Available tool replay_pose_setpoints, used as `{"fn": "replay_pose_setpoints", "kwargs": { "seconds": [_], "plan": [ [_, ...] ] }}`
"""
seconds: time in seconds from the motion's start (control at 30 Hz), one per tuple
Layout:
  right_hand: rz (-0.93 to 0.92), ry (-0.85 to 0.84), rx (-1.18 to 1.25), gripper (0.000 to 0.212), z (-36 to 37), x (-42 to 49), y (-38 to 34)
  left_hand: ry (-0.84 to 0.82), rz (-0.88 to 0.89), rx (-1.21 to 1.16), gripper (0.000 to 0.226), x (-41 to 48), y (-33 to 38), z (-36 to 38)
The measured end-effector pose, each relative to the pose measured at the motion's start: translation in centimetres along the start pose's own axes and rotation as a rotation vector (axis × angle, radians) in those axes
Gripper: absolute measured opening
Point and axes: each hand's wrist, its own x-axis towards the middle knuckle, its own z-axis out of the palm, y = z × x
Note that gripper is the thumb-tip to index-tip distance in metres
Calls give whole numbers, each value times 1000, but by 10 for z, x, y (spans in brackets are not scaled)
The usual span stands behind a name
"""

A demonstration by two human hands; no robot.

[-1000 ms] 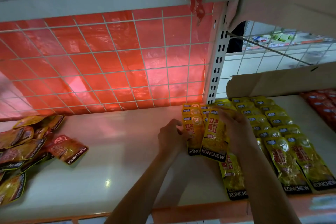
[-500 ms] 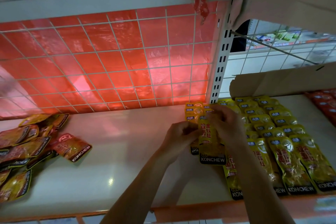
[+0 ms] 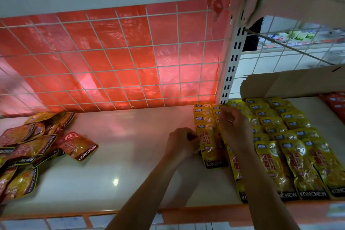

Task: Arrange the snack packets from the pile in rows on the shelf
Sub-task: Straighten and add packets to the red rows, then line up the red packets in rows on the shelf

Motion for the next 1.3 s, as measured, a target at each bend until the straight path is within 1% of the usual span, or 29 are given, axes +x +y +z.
{"fn": "replay_pose_setpoints", "kwargs": {
  "seconds": [0.17,0.27,0.33,0.47,0.57,0.63,0.7,0.83,0.9,1.0,1.07,1.17,1.23,1.3],
  "plan": [
    [-35,-13,-61,23,8,-1,-3,18,-38,-38,13,0,2,1],
    [-49,-26,-97,22,15,-2,-5,31,-36,70,17,0,1,-5],
    [-69,-42,-113,22,24,-3,-8,83,-26,151,19,-2,-1,-13],
    [-131,-124,-158,24,52,-10,-22,274,37,238,17,-8,-10,-38],
    [-182,-224,-187,26,81,-22,-38,406,90,349,24,-12,-26,-61],
    [-227,-281,-185,26,103,-31,-50,495,83,401,28,-18,-38,-78],
    [-276,-350,-212,28,126,-41,-63,597,88,425,27,-25,-53,-97],
    [-371,-518,-258,33,173,-64,-89,706,52,585,25,-36,-89,-137],
    [-396,-591,-266,36,198,-77,-102,758,2,632,24,-41,-108,-159],
    [-465,-653,-260,41,231,-96,-121,840,-94,670,23,-49,-135,-196],
    [-469,-700,-253,41,249,-108,-134,877,-144,686,20,-54,-151,-223],
    [-477,-736,-280,39,276,-121,-145,872,-226,705,17,-62,-169,-259],
    [-491,-746,-334,44,291,-127,-148,849,-332,675,16,-65,-179,-275],
    [-496,-748,-418,54,300,-131,-149,822,-443,626,32,-65,-188,-282]
  ]
}}
